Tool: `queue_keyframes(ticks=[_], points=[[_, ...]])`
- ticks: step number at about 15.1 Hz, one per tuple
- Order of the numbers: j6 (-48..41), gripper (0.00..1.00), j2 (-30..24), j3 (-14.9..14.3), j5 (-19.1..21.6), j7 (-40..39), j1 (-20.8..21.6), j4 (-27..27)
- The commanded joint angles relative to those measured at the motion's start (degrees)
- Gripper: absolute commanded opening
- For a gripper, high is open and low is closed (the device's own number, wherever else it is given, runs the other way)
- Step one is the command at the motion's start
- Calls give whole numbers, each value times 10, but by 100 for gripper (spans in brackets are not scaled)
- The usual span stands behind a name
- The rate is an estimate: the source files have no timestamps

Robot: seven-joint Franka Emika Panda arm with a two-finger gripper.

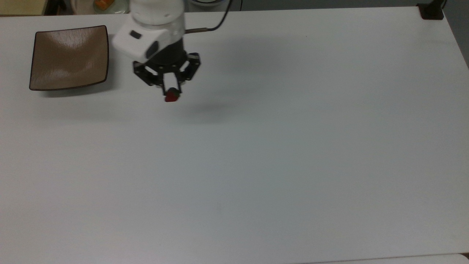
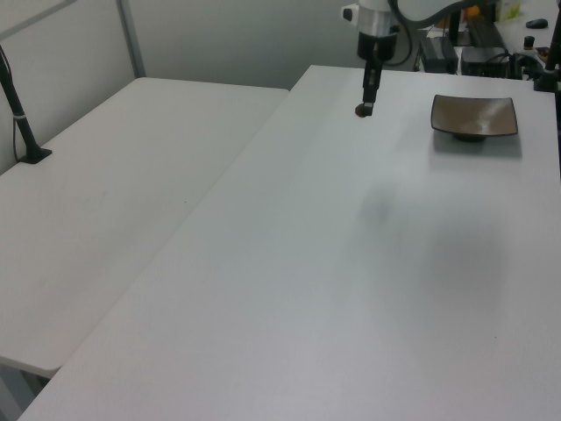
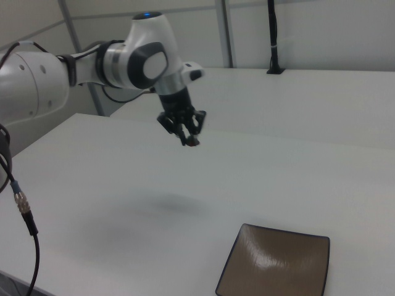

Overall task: Strawberries on a ceramic plate
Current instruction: 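Carry the strawberry over to the brown square plate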

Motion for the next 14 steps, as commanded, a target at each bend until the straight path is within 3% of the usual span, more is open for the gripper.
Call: queue_keyframes(ticks=[1, 3, 7, 11, 14], points=[[-6, 5, -26, -23, 4, -28, -27, -36], [-7, 5, -32, -54, 4, -31, -28, -56], [-9, 5, -51, -85, 4, -58, -47, -89], [-18, 5, -51, -111, -1, -70, -50, -132], [-17, 5, -51, -114, -7, -71, -52, -161]])
